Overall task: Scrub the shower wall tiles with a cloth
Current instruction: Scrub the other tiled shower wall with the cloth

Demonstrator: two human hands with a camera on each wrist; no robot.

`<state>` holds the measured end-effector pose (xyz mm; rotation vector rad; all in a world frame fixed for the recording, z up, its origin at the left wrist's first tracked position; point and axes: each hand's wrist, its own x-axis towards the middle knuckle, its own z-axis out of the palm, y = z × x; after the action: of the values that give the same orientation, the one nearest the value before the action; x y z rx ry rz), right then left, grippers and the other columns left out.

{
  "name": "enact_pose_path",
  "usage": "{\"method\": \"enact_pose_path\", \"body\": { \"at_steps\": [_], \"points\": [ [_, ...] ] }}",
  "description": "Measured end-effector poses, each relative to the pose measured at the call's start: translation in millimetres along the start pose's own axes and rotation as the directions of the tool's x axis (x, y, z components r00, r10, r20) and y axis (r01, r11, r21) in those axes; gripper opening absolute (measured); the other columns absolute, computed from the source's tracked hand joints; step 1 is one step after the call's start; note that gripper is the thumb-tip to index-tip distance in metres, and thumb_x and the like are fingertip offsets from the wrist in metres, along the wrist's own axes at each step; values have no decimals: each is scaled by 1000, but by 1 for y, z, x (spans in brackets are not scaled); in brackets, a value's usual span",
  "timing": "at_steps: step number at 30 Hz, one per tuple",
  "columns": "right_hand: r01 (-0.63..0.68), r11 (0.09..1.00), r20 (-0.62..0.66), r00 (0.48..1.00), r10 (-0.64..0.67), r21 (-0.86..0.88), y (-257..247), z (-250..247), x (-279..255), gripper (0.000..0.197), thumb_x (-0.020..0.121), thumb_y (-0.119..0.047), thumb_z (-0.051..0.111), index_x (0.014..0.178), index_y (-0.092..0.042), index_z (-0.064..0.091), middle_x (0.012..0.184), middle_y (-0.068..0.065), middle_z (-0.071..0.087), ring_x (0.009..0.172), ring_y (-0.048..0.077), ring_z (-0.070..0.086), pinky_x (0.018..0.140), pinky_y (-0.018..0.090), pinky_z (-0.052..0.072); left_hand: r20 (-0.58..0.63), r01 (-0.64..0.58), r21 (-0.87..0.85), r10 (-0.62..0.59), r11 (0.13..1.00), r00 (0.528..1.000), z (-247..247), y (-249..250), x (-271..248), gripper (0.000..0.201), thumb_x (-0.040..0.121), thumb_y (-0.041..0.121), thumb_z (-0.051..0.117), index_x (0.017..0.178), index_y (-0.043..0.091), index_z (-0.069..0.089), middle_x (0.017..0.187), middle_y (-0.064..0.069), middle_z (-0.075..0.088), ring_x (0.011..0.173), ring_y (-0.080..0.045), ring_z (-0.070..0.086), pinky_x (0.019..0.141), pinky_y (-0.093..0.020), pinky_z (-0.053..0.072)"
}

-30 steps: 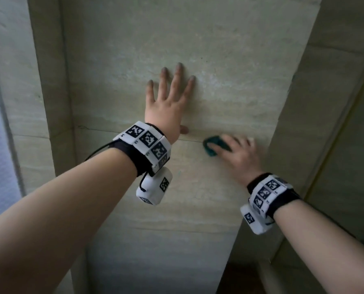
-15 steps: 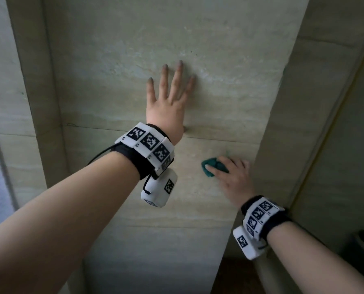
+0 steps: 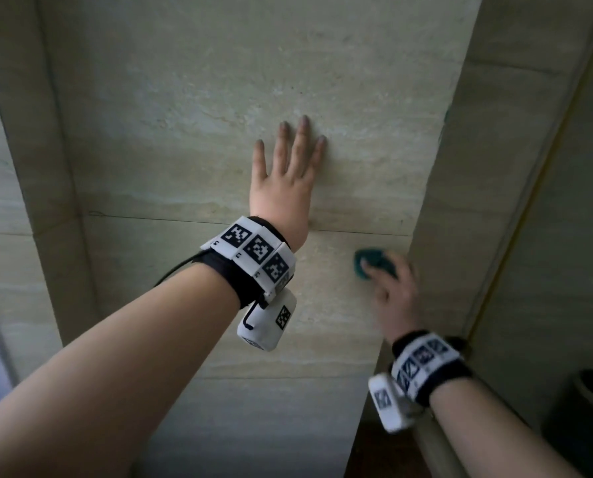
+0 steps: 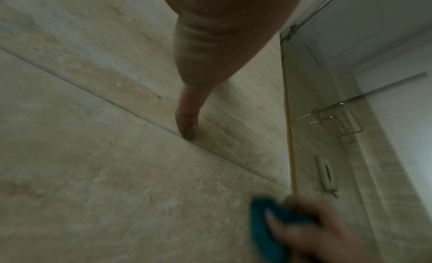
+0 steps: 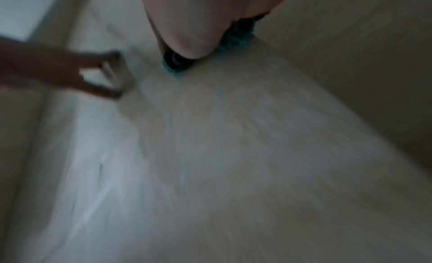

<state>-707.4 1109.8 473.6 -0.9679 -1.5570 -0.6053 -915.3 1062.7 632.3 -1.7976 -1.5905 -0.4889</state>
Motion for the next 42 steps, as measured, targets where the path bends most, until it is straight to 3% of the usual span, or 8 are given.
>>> {"method": "enact_pose_path", "body": {
  "at_steps": [5,10,14,24,29,32,39,42],
  "points": [
    [90,992,187,977,-104,85,2,-18,2,43,66,21,52,93,-4,75,115,16,58,97,27,43,83,49,51,15,-1,24,1,1000,1000,4,5,-4,109,90,30,63,145,16,-31,154,-13,-32,144,-32,-22,113,-52,-10],
    [-32,995,-135,990,44,94,4,-41,111,48,68,23,44,98,-1,73,110,28,58,102,26,49,97,12,32,31,7,2,-7,1000,999,2,7,-5,111,89,26,65,144,17,-32,153,-13,-33,144,-32,-23,114,-52,-9],
    [-75,994,-221,971,91,77,4,-34,111,46,69,19,42,97,1,72,109,28,58,101,27,48,93,24,39,41,0,-16,0,1000,999,2,5,-4,113,88,30,66,145,17,-31,153,-11,-34,143,-31,-24,114,-52,-10],
    [-333,942,209,924,319,34,-21,-25,-40,49,64,32,48,97,3,69,116,22,55,102,44,53,92,38,44,-54,-17,-82,13,996,998,22,-5,-17,111,87,42,66,148,23,-25,156,-5,-29,145,-29,-21,112,-50,-12],
    [-318,939,1,947,321,135,-31,-19,27,46,72,24,41,107,4,63,119,28,48,110,36,50,100,18,33,-50,32,-73,-36,997,998,39,-35,-46,112,84,57,59,146,24,-28,156,-5,-29,145,-29,-22,113,-49,-12],
    [-413,904,-90,902,423,114,-66,7,24,48,69,20,43,111,1,59,122,29,44,107,44,51,96,42,44,-69,61,-56,-65,997,996,46,-64,-62,111,84,59,57,144,25,-29,156,-4,-29,145,-28,-21,113,-48,-13],
    [78,995,325,941,-92,54,-113,51,-17,69,57,20,65,115,-14,48,122,12,36,96,31,35,76,47,52,-18,189,-110,-193,976,981,54,-121,-79,110,81,61,60,152,25,-15,158,-4,-24,146,-28,-19,116,-52,-6],
    [-117,993,293,950,103,30,-91,31,-14,57,69,23,51,119,-3,59,130,26,41,108,43,45,89,51,48,-8,197,-128,-200,972,980,54,-120,-78,110,81,59,61,151,23,-16,158,-5,-25,146,-29,-19,116,-51,-7]
  ]
}}
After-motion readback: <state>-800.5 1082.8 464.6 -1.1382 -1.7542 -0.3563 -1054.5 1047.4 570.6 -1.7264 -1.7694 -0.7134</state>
